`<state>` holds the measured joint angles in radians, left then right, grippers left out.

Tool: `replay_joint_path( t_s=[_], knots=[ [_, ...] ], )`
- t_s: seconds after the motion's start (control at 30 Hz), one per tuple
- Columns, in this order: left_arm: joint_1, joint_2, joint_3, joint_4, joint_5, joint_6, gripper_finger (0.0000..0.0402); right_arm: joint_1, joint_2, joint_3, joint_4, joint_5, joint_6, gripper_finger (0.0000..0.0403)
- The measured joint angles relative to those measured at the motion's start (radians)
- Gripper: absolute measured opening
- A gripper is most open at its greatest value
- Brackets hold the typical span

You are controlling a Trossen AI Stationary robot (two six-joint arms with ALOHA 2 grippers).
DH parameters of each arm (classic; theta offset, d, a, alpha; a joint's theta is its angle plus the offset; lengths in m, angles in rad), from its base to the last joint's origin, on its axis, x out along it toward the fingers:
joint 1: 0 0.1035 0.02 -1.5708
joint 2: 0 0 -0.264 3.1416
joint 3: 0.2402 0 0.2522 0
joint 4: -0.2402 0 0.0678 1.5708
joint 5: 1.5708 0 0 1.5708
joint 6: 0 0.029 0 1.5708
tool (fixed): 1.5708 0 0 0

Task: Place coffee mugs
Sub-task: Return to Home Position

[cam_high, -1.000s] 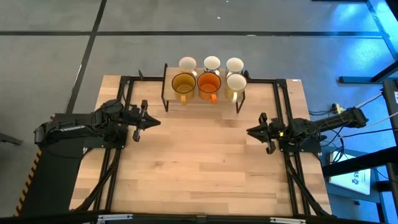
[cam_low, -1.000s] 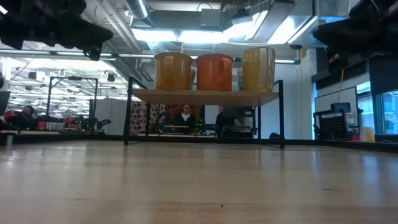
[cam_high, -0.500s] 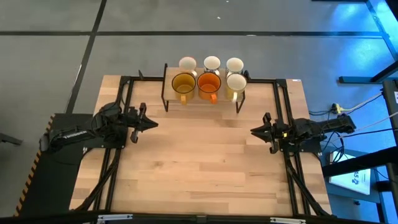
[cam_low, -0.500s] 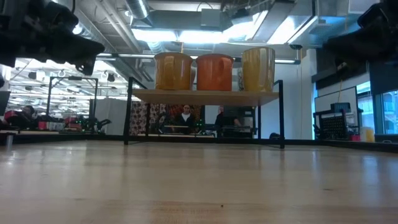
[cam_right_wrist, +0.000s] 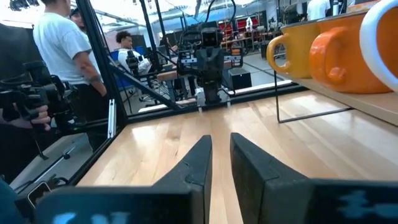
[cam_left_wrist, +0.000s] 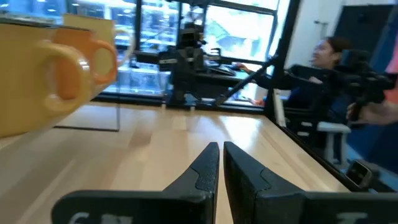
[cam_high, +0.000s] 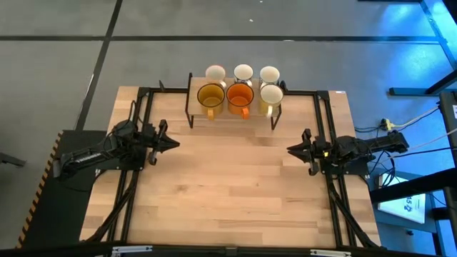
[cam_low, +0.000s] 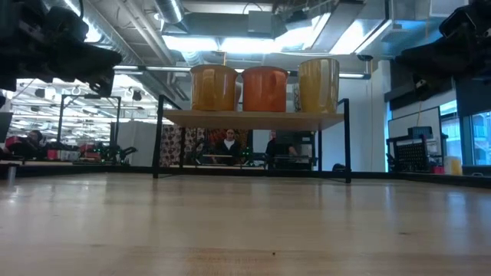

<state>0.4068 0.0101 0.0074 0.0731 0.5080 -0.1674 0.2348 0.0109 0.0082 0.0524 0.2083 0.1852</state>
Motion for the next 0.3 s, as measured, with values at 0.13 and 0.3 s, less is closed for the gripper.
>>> replay_joint_path(
  t_s=[0.13, 0.3],
  knots=[
    [0.000, -0.001, 0.000, 0.000, 0.037, 0.017, 0.0018, 0.000, 0.000, 0.000, -0.001, 0.001, 0.000, 0.0046],
    [0.000, 0.003, 0.000, 0.000, 0.029, 0.014, 0.0018, 0.000, 0.000, 0.000, -0.001, 0.000, 0.000, 0.0046]
  ],
)
